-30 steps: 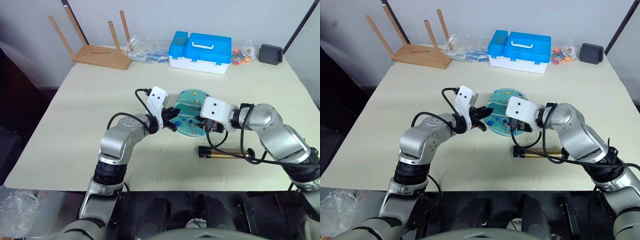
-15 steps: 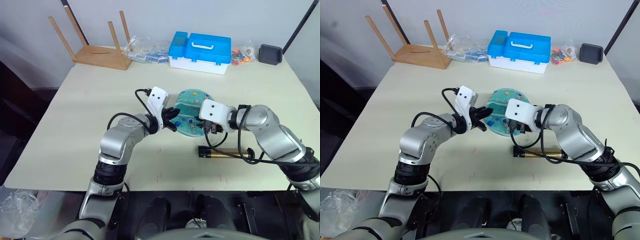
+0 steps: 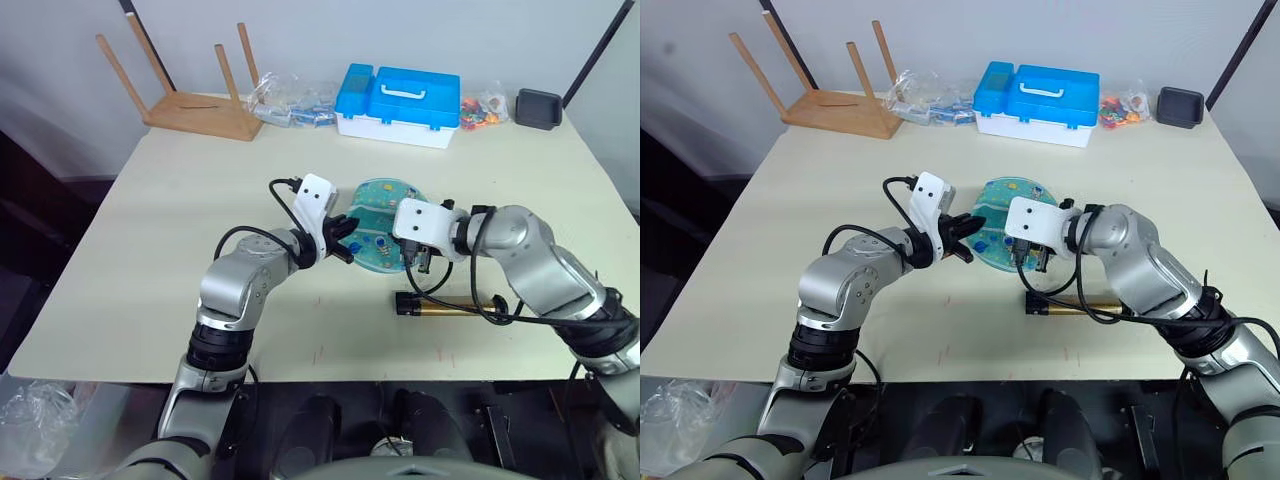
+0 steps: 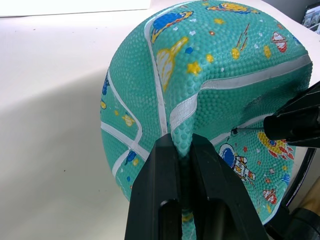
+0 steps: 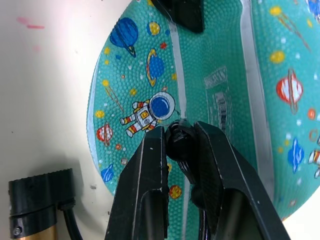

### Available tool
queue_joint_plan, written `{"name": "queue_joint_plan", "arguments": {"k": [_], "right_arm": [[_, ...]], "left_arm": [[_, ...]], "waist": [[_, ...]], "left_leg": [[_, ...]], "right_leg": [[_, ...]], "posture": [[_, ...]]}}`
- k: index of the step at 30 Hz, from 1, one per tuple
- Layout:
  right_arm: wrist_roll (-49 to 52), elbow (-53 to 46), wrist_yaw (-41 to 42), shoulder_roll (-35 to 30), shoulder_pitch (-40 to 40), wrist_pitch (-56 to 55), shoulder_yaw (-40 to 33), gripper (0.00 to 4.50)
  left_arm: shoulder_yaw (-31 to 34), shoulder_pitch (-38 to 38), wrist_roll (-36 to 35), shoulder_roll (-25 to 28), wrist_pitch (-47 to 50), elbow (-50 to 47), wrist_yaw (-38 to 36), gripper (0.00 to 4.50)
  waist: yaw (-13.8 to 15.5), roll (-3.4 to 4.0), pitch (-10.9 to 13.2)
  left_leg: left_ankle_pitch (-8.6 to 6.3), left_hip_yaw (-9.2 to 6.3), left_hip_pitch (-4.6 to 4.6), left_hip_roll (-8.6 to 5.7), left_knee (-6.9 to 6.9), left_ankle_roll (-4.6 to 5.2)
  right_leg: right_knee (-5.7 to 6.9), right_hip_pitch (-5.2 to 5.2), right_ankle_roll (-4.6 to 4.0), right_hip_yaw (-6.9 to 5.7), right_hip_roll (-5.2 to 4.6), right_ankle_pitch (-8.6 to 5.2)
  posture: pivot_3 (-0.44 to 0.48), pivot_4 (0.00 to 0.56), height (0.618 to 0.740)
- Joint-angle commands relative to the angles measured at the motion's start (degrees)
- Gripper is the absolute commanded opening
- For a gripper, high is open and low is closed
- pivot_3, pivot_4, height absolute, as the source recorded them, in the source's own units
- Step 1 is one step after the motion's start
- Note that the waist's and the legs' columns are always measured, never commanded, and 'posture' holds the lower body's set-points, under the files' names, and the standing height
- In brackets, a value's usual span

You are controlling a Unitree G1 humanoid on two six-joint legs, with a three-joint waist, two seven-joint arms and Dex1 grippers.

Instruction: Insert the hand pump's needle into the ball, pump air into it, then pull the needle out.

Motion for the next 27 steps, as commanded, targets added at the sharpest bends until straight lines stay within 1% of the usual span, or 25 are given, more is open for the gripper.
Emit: {"name": "queue_joint_plan", "arguments": {"k": [1,6,9,10,12,17,21,24,26,27], "right_arm": [[-2.97,4.44,-1.08,2.12,-1.50,2.99,3.02,0.30],[-4.40,7.33,-0.76,3.92,-2.38,4.81,4.30,0.30],[-5.31,9.37,-0.64,4.35,-2.51,5.31,5.23,0.30],[-5.62,10.15,-0.74,4.63,-2.67,5.23,5.55,0.30],[-5.93,11.80,-0.94,5.70,-3.21,5.44,6.05,0.30],[-7.45,19.23,-2.23,9.10,-3.32,4.47,7.67,0.30],[-8.00,24.77,-3.17,11.46,-3.01,3.25,8.12,0.30],[-9.02,29.53,-3.62,12.89,-3.07,1.84,8.93,0.30],[-9.74,33.15,-4.09,13.86,-3.09,0.29,9.16,0.30],[-9.84,34.99,-4.39,14.54,-3.08,-0.42,9.02,0.30]], "left_arm": [[-1.11,0.86,0.09,0.16,1.66,0.78,0.21,0.00],[-1.07,1.19,0.09,0.32,1.48,0.93,0.38,0.00],[-1.00,1.36,0.11,0.33,1.45,0.86,0.44,0.00],[-0.96,1.39,0.09,0.31,1.46,0.84,0.48,0.00],[-0.91,1.51,0.16,0.27,1.42,0.83,0.47,0.00],[-0.78,1.81,0.22,0.12,1.23,0.94,0.67,0.00],[-0.46,1.80,0.12,0.20,1.18,1.25,0.79,0.00],[-0.36,1.73,0.08,0.37,1.09,1.46,0.76,0.00],[-0.29,1.63,0.15,0.46,0.98,1.68,0.69,0.00],[-0.25,1.60,0.20,0.52,0.92,1.78,0.64,0.00]], "waist": [[-0.18,-0.03,-0.05],[-0.96,-0.15,-0.14],[-1.15,-0.16,-0.15],[-1.19,-0.15,-0.15],[-1.25,-0.20,-0.18],[-1.51,-0.51,-0.63],[-1.66,-0.52,-0.81],[-2.01,-0.52,-0.84],[-2.51,-0.49,-1.06],[-2.59,-0.50,-1.16]], "left_leg": [[0.00,0.00,0.03,0.00,0.00,0.00],[0.01,0.05,0.26,0.01,0.05,0.00],[-0.03,0.18,0.62,0.00,0.06,0.05],[-0.14,0.19,0.72,0.01,0.06,0.25],[-0.14,0.26,0.89,0.01,0.06,0.26],[-0.13,0.40,1.07,0.09,0.06,0.23],[-0.10,0.45,1.21,0.18,0.06,0.18],[-0.11,0.44,1.68,0.27,0.01,0.17],[-0.11,0.40,2.01,0.32,-0.01,0.17],[-0.12,0.37,2.02,0.33,-0.02,0.17]], "right_leg": [[0.02,0.02,-0.01,0.00,0.00,0.00],[0.21,0.15,-0.04,0.08,0.01,0.03],[0.53,0.29,0.14,0.29,0.01,-0.12],[0.58,0.34,0.15,0.32,0.02,-0.13],[0.69,0.40,0.16,0.42,0.03,-0.13],[0.79,0.40,0.13,0.62,0.16,-0.11],[0.79,0.41,-0.04,0.74,0.31,0.00],[0.79,0.79,-0.10,0.80,0.45,0.00],[0.78,1.15,-0.30,0.80,0.48,-0.13],[0.78,1.16,-0.32,0.78,0.49,-0.14]], "posture": [[0.000,0.150,0.740],[0.000,0.150,0.740],[0.000,0.150,0.740],[0.000,0.150,0.740],[0.000,0.150,0.740],[0.000,0.150,0.740],[0.000,0.150,0.740],[0.000,0.150,0.740],[0.000,0.150,0.740],[0.000,0.150,0.740]]}}
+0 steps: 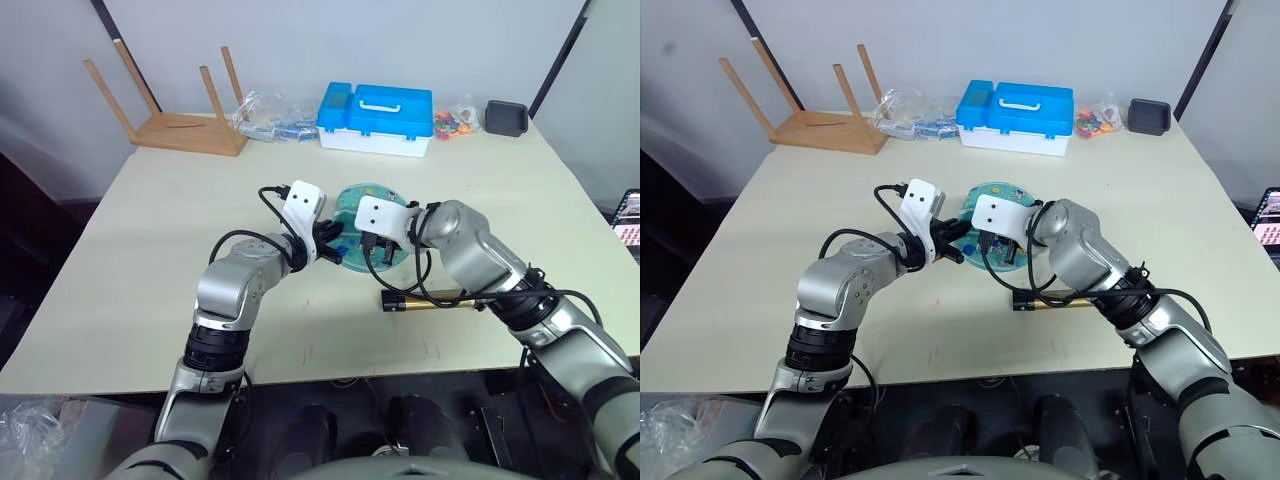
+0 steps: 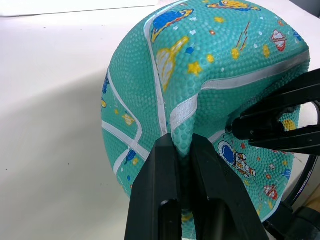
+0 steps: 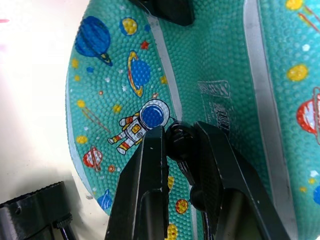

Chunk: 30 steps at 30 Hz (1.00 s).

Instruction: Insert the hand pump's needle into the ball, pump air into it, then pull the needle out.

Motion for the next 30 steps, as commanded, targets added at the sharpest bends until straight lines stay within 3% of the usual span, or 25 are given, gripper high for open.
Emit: {"name": "queue_joint_plan", "arguments": {"k": [1,7,10,13,18,25,26,30], "right_arm": [[-2.91,14.74,-2.48,0.55,3.30,0.17,2.93,0.30],[-4.82,28.97,-5.96,6.06,2.64,-5.57,3.29,0.30],[-6.07,29.60,-6.70,5.25,3.07,-7.80,2.98,0.30],[-4.13,23.60,-6.40,3.87,3.25,-8.74,-1.44,0.30],[1.42,5.22,-2.92,1.52,6.62,-6.98,-10.16,0.30],[5.53,-12.56,-1.11,-3.99,12.92,-5.48,-16.64,0.30],[6.77,-13.88,-1.10,-4.08,14.05,-4.95,-17.77,0.80],[8.33,-18.11,-2.26,-4.50,16.48,-4.17,-19.38,2.61]], "left_arm": [[-1.15,0.28,-1.35,-0.21,0.82,-1.20,-1.80,0.00],[-1.00,-0.14,-0.92,-0.69,0.18,-0.09,-1.78,0.00],[-0.90,-0.24,-0.63,-0.93,-0.12,0.19,-1.93,0.00],[-0.71,-0.59,-0.37,-1.32,-0.35,0.56,-2.03,0.00],[-0.76,-1.24,0.04,-1.58,-0.72,1.07,-2.17,0.00],[-1.61,-2.23,1.21,-0.87,-0.48,1.66,-2.30,0.00],[-1.81,-2.35,1.31,-0.92,-0.47,1.72,-2.20,0.00],[-2.18,-2.99,1.44,-0.90,-0.67,2.32,-2.06,0.00]], "waist": [[-0.16,-0.01,-0.18],[-0.70,-0.08,-0.89],[-1.18,-0.05,-1.07],[-1.34,0.10,-1.12],[-0.14,0.36,-0.66],[2.33,0.71,-0.33],[2.81,0.70,-0.32],[2.95,0.65,-0.12]], "left_leg": [[0.00,-0.01,0.00,0.00,0.00,0.00],[-0.01,-0.04,0.53,0.01,-0.26,-0.02],[-0.23,-0.16,1.06,0.24,-0.53,-0.35],[-0.29,-0.23,1.10,0.24,-0.58,-0.46],[-0.26,-0.39,0.94,0.10,-0.43,-0.47],[0.10,-0.67,-0.80,-0.22,-0.31,-0.46],[0.10,-0.71,-1.21,-0.29,-0.25,-0.47],[-0.03,-0.70,-1.33,-0.42,-0.25,-0.26]], "right_leg": [[0.00,0.00,-0.01,-0.01,0.00,-0.01],[0.02,0.19,-0.03,0.39,0.31,-0.01],[-0.03,0.85,-0.31,0.46,0.34,-0.22],[-0.03,0.89,-0.35,0.45,0.34,-0.26],[-0.04,0.56,-0.33,0.46,0.36,-0.24],[-0.05,-0.91,-0.01,0.46,0.32,-0.11],[-0.11,-1.21,-0.14,0.46,0.30,-0.02],[-0.40,-1.20,-0.11,0.54,0.22,-0.04]], "posture": [[0.000,0.150,0.740],[0.000,0.150,0.740],[0.000,0.150,0.740],[0.000,0.150,0.740],[0.000,0.150,0.740],[0.000,0.150,0.740],[0.000,0.150,0.740],[0.000,0.150,0.740]]}}
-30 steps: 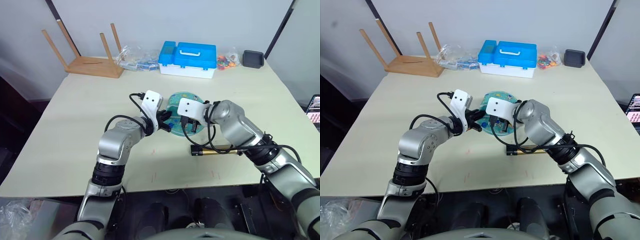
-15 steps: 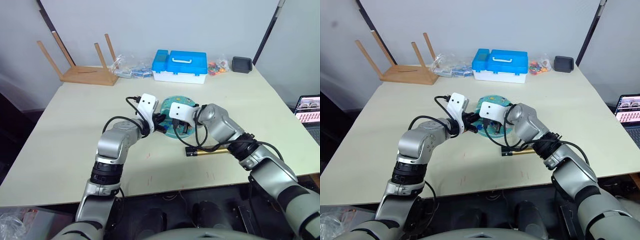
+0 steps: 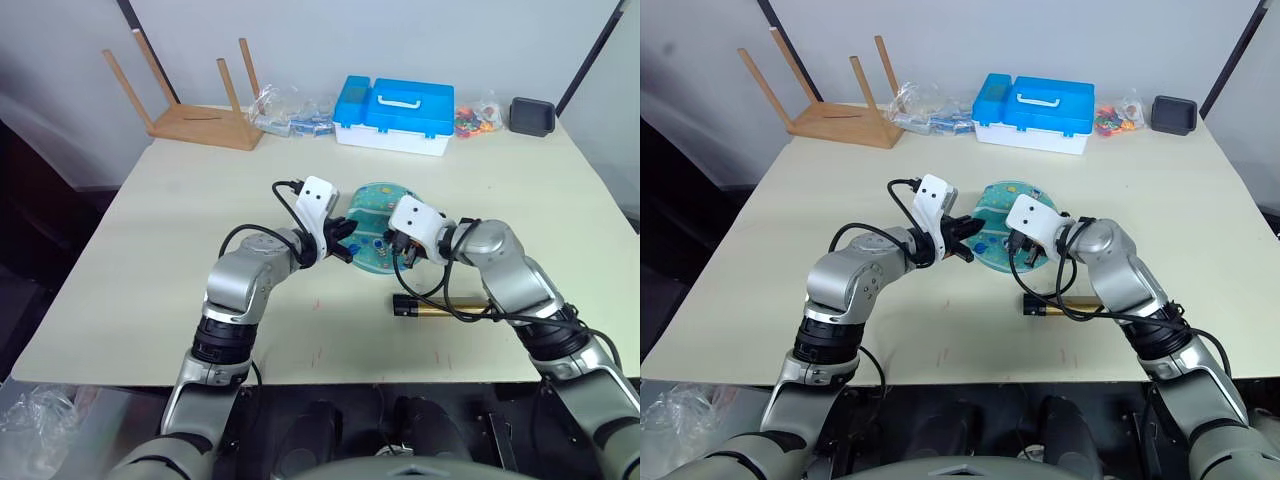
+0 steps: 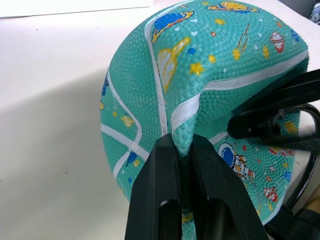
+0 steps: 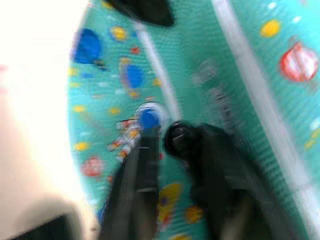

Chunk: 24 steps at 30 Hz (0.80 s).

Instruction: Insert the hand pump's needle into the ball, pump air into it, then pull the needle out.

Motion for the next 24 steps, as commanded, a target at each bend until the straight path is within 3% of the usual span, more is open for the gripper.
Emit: {"name": "queue_joint_plan", "arguments": {"k": [1,2,8,11,16,23,24], "right_arm": [[1.33,-5.53,-1.19,-1.02,1.09,0.82,-3.09,3.15],[1.74,-7.14,-1.24,-1.58,1.61,1.05,-3.79,3.57],[7.29,-18.73,1.04,-7.07,7.05,3.25,-11.28,3.57],[13.57,-29.19,4.37,-11.67,14.09,5.17,-20.64,3.57],[22.93,-41.39,5.28,-13.38,21.76,11.95,-35.25,3.57],[30.97,-46.98,3.44,-14.29,27.67,16.40,-44.32,3.57],[31.22,-47.29,3.05,-14.16,28.79,16.17,-44.50,3.64]], "left_arm": [[-0.93,-0.46,1.07,0.34,0.34,1.42,0.70,0.00],[-0.97,-0.64,1.11,0.42,0.29,1.57,0.64,0.00],[-1.12,-1.34,0.89,0.63,0.14,1.90,0.32,0.00],[-1.01,-1.55,0.56,0.87,0.21,1.66,-0.01,0.00],[-0.65,-2.12,0.18,1.37,0.69,1.43,-0.37,0.00],[-0.06,-2.16,-1.05,2.11,1.84,-0.04,-1.41,0.00],[1.00,-2.24,-2.00,2.22,2.40,-0.96,-1.76,0.39]], "waist": [[-0.08,-0.06,0.23],[-0.06,-0.10,0.45],[0.03,-0.25,0.74],[-0.08,-0.34,0.79],[0.00,-0.40,0.90],[-0.14,-0.55,1.00],[-0.14,-0.56,1.01]], "left_leg": [[-0.03,0.05,0.00,-0.02,0.00,0.05],[-0.04,0.08,0.01,-0.03,0.00,0.07],[-0.15,-0.03,0.00,0.01,0.02,0.28],[-0.18,-0.10,-0.05,0.01,0.03,0.32],[-0.20,-0.04,-0.02,0.06,0.03,0.35],[-0.20,0.05,0.04,0.12,0.04,0.36],[-0.20,0.04,0.03,0.12,0.04,0.36]], "right_leg": [[-0.03,0.01,0.18,0.04,-0.01,-0.11],[-0.04,0.01,0.26,0.05,-0.02,-0.15],[0.03,0.03,0.30,-0.02,0.04,-0.16],[-0.01,0.08,0.34,-0.07,0.02,-0.18],[-0.01,0.07,0.36,-0.04,0.04,-0.19],[0.01,0.10,0.36,-0.03,0.06,-0.19],[0.01,0.10,0.36,-0.03,0.07,-0.19]], "posture": [[0.000,0.150,0.740],[0.000,0.150,0.740],[0.000,0.150,0.740],[0.000,0.150,0.740],[0.000,0.150,0.740],[0.000,0.150,0.740],[0.000,0.150,0.740]]}}
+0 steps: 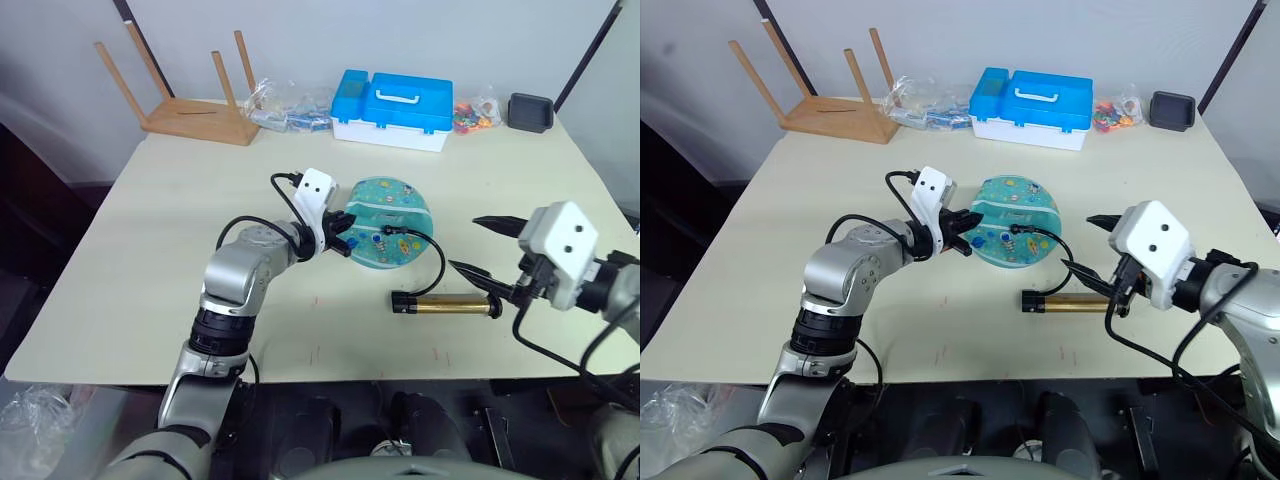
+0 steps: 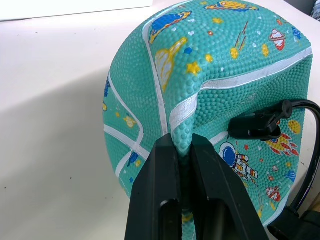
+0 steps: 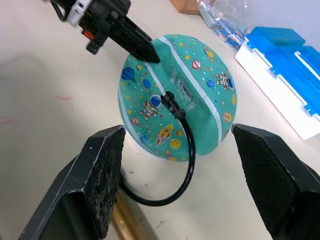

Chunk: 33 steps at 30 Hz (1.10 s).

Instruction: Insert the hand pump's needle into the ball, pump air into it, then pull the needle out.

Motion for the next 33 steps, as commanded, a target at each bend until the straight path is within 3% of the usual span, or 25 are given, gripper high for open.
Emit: {"name": "queue_joint_plan", "arguments": {"k": [1,5,6,9,12,17,26,29,32,33], "right_arm": [[3.29,-3.48,-1.68,-0.07,3.57,0.53,-4.31,3.67],[5.16,-3.74,-3.09,0.16,5.78,-0.33,-5.23,3.67],[5.63,-3.65,-3.46,-0.01,6.58,-0.74,-5.49,3.67],[5.86,-3.06,-3.69,-0.87,10.41,-2.46,-6.72,3.67],[9.01,-0.91,-2.97,3.60,13.43,-8.93,-9.14,3.67],[10.00,4.17,2.86,1.75,20.27,-17.89,-12.88,3.67],[12.78,9.41,7.94,-2.39,27.65,-24.17,-19.91,3.67],[14.17,10.30,9.25,-4.87,28.90,-23.15,-21.27,4.47],[14.65,9.31,8.89,-6.37,30.55,-22.58,-22.57,4.47],[14.11,9.35,9.54,-7.09,31.83,-22.63,-23.44,4.49]], "left_arm": [[1.99,-0.08,-2.60,1.28,2.04,-3.18,-1.85,0.79],[5.24,-0.37,-7.24,5.18,5.78,-8.77,-5.58,1.99],[6.10,-0.35,-8.86,7.20,6.95,-10.17,-7.35,2.56],[7.50,-0.29,-11.92,13.31,8.01,-12.87,-11.91,2.56],[8.03,-0.58,-14.89,17.62,7.98,-13.67,-16.21,2.56],[3.34,-2.31,-18.48,25.04,5.02,-14.08,-28.11,2.56],[-14.31,-11.58,-13.54,22.45,0.98,-9.64,-36.21,2.56],[-19.51,-14.64,-10.55,18.30,-0.48,-6.60,-35.82,2.67],[-23.30,-17.00,-8.96,14.86,0.48,-5.25,-35.56,2.67],[-26.05,-18.63,-7.69,12.97,1.32,-4.09,-35.15,2.92]], "waist": [[0.01,-0.01,0.01],[-0.16,-0.20,0.32],[-0.15,-0.23,0.38],[-0.04,-0.19,0.57],[0.13,-0.33,0.69],[-0.04,-0.25,0.81],[0.03,-0.20,0.86],[0.07,-0.18,0.87],[0.06,-0.18,0.87],[0.07,-0.19,0.87]], "left_leg": [[0.00,-0.01,0.00,0.00,0.00,0.00],[-0.02,0.06,-0.08,0.02,-0.01,0.02],[-0.02,0.08,-0.10,0.04,-0.01,0.02],[-0.02,0.08,-0.11,0.05,-0.02,0.01],[-0.04,0.06,-0.16,0.04,-0.02,0.04],[-0.08,0.13,-0.17,0.02,0.02,0.11],[-0.10,0.27,-0.10,0.06,0.07,0.16],[-0.15,0.29,-0.07,0.04,0.12,0.25],[-0.18,0.30,-0.07,0.04,0.18,0.31],[-0.18,0.29,-0.08,0.05,0.18,0.31]], "right_leg": [[0.00,0.00,0.00,0.00,0.00,0.00],[-0.01,-0.09,0.00,0.04,0.02,0.00],[-0.02,-0.12,-0.01,0.06,0.04,0.00],[-0.06,-0.12,-0.02,0.07,0.03,-0.01],[-0.10,-0.11,-0.01,0.02,0.03,-0.01],[-0.18,-0.08,0.02,0.07,-0.01,-0.02],[-0.17,0.03,0.01,0.13,0.05,-0.02],[-0.16,0.05,0.02,0.21,0.03,-0.01],[-0.17,0.08,0.04,0.22,0.03,0.00],[-0.16,0.07,0.04,0.23,0.04,0.00]], "posture": [[0.000,0.150,0.740],[0.000,0.150,0.740],[0.000,0.150,0.740],[0.000,0.150,0.740],[0.000,0.150,0.740],[0.000,0.150,0.740],[0.000,0.150,0.740],[0.000,0.150,0.740],[0.000,0.150,0.740],[0.000,0.150,0.740]]}}
